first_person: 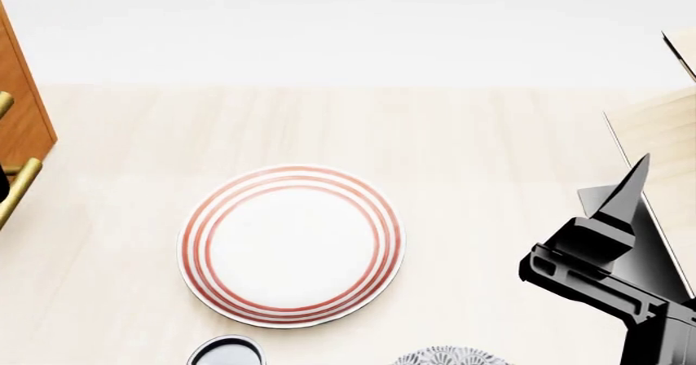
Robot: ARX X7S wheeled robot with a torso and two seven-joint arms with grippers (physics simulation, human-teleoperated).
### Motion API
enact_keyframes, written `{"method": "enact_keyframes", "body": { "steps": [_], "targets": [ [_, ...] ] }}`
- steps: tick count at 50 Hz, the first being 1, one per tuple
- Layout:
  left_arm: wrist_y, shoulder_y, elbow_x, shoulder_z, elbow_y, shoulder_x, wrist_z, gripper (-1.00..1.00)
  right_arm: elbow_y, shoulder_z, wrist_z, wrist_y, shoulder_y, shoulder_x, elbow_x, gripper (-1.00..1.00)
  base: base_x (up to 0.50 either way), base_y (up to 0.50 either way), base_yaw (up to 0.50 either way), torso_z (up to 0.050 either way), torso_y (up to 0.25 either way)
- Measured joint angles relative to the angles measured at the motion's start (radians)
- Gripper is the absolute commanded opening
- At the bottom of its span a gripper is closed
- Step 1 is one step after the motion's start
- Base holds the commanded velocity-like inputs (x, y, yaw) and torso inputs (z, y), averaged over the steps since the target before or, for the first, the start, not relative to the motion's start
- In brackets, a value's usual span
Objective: Close the top drawer of the cabinet.
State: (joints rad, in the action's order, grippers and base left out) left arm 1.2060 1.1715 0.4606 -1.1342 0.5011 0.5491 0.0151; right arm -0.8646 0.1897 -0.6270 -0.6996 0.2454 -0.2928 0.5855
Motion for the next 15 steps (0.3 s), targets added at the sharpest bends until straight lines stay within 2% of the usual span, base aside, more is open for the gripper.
{"method": "enact_keyframes", "body": {
  "steps": [15],
  "targets": [
    [-0.005, -0.002, -0.021, 0.004, -0.056, 0.032, 0.014, 1.00, -0.008, 0.004, -0.005, -0.001, -0.001, -0.013, 0.014, 1.00, 0.00, 0.01, 0.01, 0.000, 0.001]
  ]
}}
